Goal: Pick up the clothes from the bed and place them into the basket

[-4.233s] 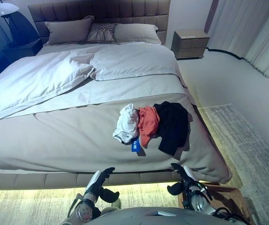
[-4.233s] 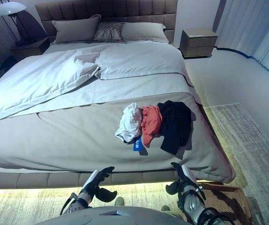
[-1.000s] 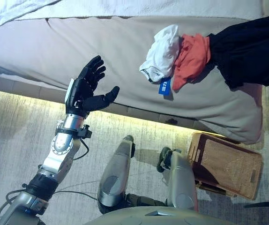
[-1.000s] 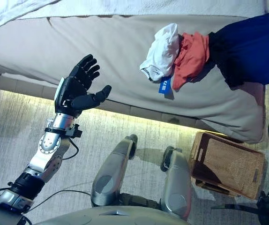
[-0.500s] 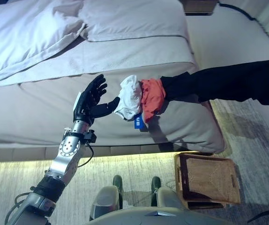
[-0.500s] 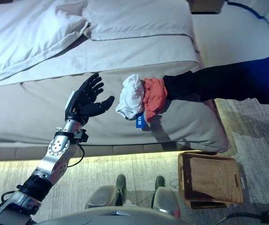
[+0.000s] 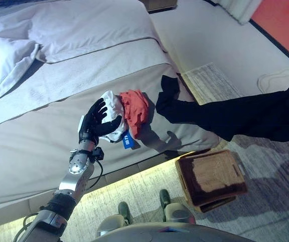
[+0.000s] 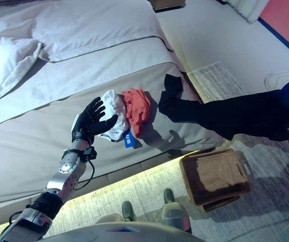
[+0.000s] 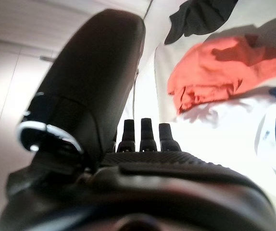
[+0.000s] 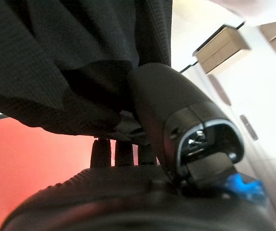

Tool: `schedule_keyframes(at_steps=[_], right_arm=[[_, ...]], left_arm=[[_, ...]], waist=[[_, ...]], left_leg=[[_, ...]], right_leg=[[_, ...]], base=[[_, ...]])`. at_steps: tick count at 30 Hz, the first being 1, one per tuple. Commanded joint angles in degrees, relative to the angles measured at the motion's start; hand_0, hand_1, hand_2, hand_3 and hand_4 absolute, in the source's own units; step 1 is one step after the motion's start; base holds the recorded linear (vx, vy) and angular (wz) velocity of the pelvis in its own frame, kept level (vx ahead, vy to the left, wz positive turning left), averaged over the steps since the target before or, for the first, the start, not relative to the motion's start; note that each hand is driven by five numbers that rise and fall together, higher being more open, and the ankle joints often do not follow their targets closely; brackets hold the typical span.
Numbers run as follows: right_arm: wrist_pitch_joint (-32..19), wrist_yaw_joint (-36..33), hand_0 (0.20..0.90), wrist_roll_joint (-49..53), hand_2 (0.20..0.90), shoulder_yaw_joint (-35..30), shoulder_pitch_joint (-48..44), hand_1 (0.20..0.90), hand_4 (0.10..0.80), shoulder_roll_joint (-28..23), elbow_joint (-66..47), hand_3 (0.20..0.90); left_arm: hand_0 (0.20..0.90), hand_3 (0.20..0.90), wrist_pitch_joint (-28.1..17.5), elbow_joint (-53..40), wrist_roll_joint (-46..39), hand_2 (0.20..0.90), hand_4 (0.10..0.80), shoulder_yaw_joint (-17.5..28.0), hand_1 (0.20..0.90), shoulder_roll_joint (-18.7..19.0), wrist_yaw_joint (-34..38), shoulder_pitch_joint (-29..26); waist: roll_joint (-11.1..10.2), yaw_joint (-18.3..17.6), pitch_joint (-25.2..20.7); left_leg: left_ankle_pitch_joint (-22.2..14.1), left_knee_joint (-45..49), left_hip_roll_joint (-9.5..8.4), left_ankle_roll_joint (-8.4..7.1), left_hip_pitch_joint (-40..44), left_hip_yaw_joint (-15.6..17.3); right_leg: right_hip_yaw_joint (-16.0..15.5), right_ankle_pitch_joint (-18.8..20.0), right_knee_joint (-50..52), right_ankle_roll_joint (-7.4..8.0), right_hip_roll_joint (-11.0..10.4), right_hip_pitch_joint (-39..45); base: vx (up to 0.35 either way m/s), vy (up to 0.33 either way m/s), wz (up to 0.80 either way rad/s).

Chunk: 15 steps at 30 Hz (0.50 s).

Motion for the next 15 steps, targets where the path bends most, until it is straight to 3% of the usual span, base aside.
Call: schedule_keyframes(at_steps=[1,15], right_arm=[[-2.3,-5.5,0.300,-1.5,0.300,-8.3,-0.3,0.300,0.100,-5.6,-5.0,0.200],[1.2,-5.0,0.300,-0.1,0.300,-16.1,7.8,0.300,0.100,-4.4,-12.4,0.200]], left_arm=[[0.900,0.900,-5.2,1.2,5.2,0.900,0.800,1.6,0.900,-1.9,2.2,-3.3],[0.900,0.900,-4.7,6.5,7.5,0.900,0.800,3.6,0.900,-3.0,6.4,-5.8]], waist=[[-0.7,-0.2,-9.5],[-0.8,-4.9,-8.7]], left_leg=[[-3.3,0.2,4.96,-1.43,-3.4,-0.3],[-3.7,-0.2,5.45,-1.19,-1.8,3.1]], right_leg=[[2.5,0.5,4.1,1.43,1.4,-5.7],[5.0,0.6,4.7,1.81,2.6,-6.5]], base=[[0.007,0.030,-0.24],[0.001,0.007,-0.15]])
